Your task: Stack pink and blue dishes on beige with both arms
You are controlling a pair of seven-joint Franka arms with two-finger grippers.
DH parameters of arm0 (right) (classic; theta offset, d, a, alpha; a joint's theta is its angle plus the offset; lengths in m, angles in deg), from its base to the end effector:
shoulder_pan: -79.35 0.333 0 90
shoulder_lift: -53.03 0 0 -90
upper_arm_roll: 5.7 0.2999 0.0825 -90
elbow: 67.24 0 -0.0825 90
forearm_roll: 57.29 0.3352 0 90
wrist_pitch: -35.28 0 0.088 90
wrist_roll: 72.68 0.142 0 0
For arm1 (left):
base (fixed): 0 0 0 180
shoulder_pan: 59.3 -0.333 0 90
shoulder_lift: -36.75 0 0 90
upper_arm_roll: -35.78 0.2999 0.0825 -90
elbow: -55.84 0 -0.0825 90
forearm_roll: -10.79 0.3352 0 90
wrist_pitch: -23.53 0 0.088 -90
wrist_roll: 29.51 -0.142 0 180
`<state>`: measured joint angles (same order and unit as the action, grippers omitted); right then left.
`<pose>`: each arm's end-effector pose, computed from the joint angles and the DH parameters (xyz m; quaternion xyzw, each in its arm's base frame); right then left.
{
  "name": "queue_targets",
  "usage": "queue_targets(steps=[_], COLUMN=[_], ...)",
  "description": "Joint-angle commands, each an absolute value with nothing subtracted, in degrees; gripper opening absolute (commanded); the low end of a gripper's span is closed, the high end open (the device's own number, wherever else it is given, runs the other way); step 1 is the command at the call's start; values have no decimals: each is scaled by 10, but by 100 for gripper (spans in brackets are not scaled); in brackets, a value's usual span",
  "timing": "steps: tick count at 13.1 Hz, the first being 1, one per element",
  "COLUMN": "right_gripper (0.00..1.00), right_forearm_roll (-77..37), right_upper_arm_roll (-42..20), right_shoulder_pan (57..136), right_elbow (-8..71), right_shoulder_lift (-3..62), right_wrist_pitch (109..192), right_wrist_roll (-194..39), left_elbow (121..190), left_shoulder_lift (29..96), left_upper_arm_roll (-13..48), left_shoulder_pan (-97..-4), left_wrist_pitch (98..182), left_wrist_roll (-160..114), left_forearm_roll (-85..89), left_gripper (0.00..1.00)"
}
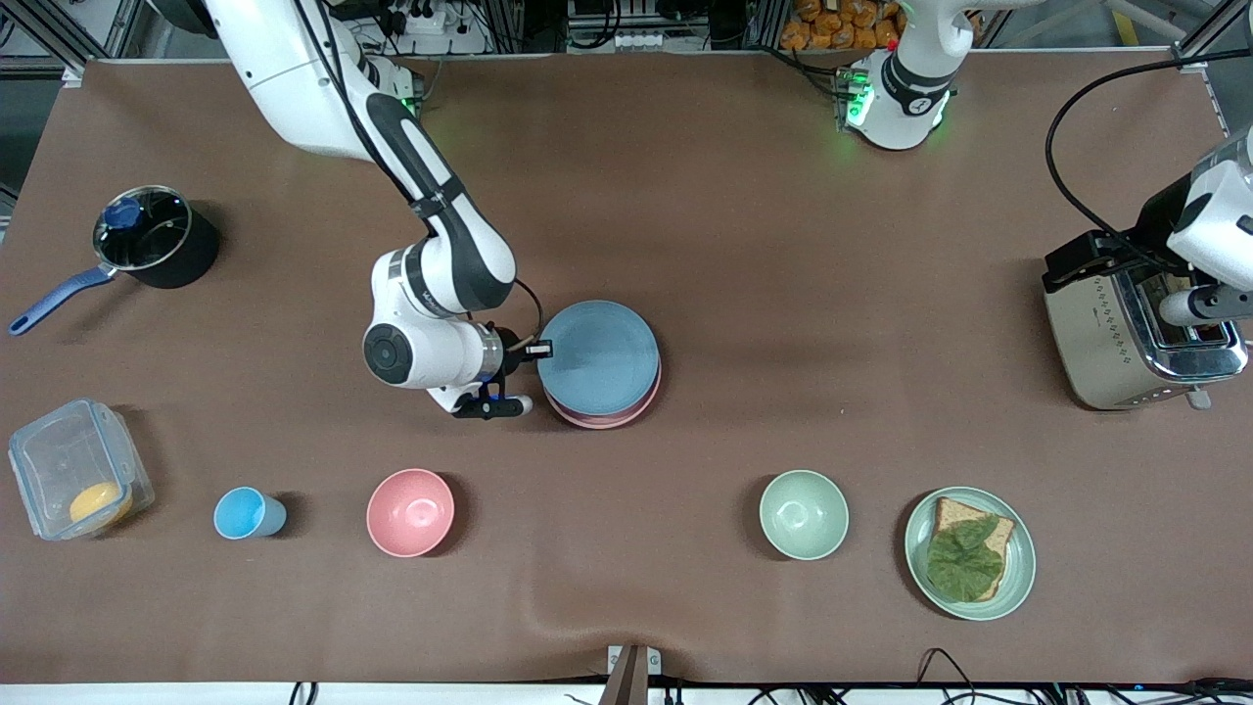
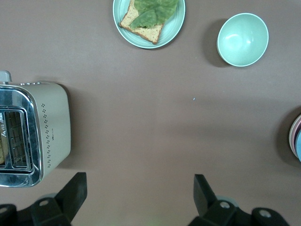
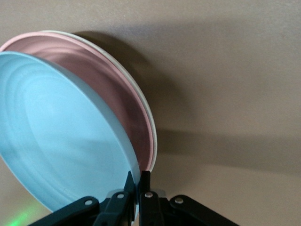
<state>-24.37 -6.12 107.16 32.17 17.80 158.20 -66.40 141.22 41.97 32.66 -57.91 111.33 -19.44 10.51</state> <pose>0.5167 0.3117 0.2046 -0.9709 -0.0008 0.1569 0.1811 0.5248 -0.0409 0.5571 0.9985 0.0485 -0.0248 0.0018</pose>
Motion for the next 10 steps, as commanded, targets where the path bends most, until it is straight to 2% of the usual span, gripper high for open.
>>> queue_targets(steps=[1, 10], right_gripper=[0, 0], right_forearm_roll=[-230, -229], right_upper_arm_roll=[-68, -68], right_shoulder_pan=[1079, 1081], right_elbow=[306, 295], right_shoulder_lift=[166, 154], right_wrist_pitch=[1582, 1591], right_wrist_roll=[-664, -664], left_elbow=[1405, 1399], left_shoulder_lift=[422, 434], left_upper_arm_roll=[331, 331], left_shoulder_pan=[-579, -596], left_wrist_pitch=[1103, 1103], left_wrist_roll=[-212, -222], left_forearm_roll=[94, 92], left_gripper=[100, 100])
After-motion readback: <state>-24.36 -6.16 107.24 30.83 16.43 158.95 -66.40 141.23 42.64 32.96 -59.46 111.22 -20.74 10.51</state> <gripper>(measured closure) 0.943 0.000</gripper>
